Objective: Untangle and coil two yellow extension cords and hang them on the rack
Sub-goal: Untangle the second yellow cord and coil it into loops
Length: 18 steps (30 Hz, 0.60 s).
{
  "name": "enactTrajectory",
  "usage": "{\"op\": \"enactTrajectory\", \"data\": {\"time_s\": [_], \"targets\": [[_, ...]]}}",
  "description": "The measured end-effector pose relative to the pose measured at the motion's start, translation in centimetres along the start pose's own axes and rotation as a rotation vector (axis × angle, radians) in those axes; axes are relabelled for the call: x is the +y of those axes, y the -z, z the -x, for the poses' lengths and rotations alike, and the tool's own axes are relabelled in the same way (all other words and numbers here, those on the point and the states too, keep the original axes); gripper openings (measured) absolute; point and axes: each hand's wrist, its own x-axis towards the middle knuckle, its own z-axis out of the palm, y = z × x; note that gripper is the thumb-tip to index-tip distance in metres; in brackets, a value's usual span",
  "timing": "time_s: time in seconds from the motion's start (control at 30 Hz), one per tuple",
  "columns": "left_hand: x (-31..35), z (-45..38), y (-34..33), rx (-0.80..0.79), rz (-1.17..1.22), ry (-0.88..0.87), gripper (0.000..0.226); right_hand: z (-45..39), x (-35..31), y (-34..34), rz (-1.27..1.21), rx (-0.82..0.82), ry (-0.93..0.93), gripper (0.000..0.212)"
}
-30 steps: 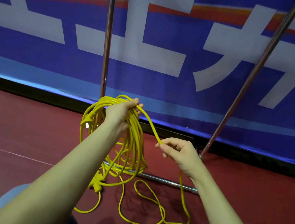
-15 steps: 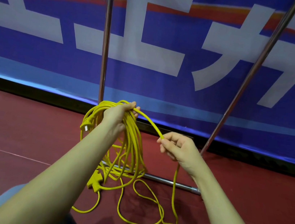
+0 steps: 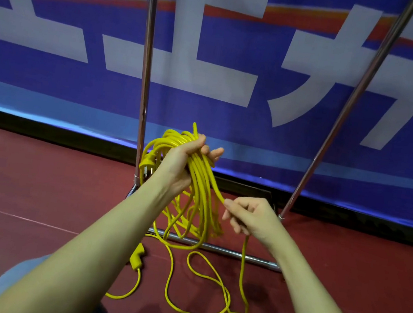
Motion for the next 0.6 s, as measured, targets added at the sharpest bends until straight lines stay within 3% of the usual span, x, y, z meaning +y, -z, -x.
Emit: {"op": "enactTrajectory", "data": {"time_s": [0.17,0.3,0.43,0.5,0.6], "targets": [[1.1,0.4,0.4,-0.056,-0.066,-0.049,0.03,0.3,0.9,0.0,-0.062,0.056,0.075,0.011],[1.5,0.9,0.4,-0.11,-0.093,-0.027,0.045,-0.6,0.4,0.1,0.034,0.127,0.146,0.044],[1.7,1.1,0.5,-0.094,0.031,-0.012,0.043,-1.2,-0.6,-0.7,0.084,0.025,0.148,0.056],[1.6,1.1,0.4,-0.074,0.099,-0.001,0.045,-1.4,-0.9,-1.2,0.125,0.001,0.165,0.048],[1.9,1.0,0.5,-0.057,0.171,-0.02,0.048,-1.7,-0.7,-2.1,0.218,0.074,0.242,0.014]]}}
